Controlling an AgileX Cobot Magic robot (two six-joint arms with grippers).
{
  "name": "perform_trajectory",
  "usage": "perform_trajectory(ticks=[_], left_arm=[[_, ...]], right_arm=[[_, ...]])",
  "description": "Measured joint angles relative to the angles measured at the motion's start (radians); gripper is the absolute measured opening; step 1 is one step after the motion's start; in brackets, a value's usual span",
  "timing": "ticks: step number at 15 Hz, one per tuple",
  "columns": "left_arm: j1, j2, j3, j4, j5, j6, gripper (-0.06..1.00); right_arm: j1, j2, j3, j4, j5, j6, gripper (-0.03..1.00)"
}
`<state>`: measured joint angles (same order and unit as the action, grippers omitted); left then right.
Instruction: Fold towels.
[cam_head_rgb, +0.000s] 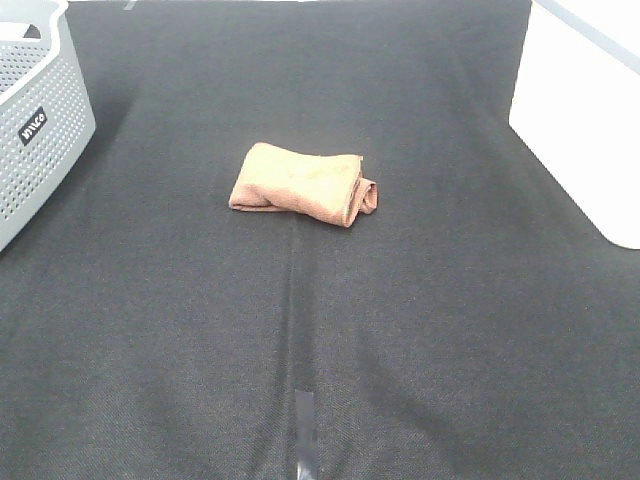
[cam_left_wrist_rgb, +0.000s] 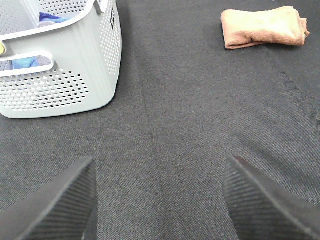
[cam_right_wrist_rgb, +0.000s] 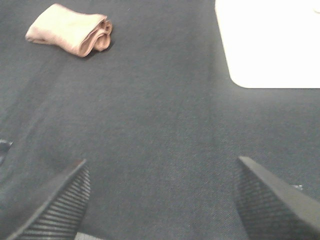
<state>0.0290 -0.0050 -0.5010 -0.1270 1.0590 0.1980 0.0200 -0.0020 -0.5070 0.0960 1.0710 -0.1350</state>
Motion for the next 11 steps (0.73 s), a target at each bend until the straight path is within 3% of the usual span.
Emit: perform_trajectory(ticks=[11], left_arm=[[0.000,0.000,0.000,0.000,0.000,0.000,0.69]], right_arm=[[0.000,-0.004,0.000,0.001,0.000,0.000,0.75]])
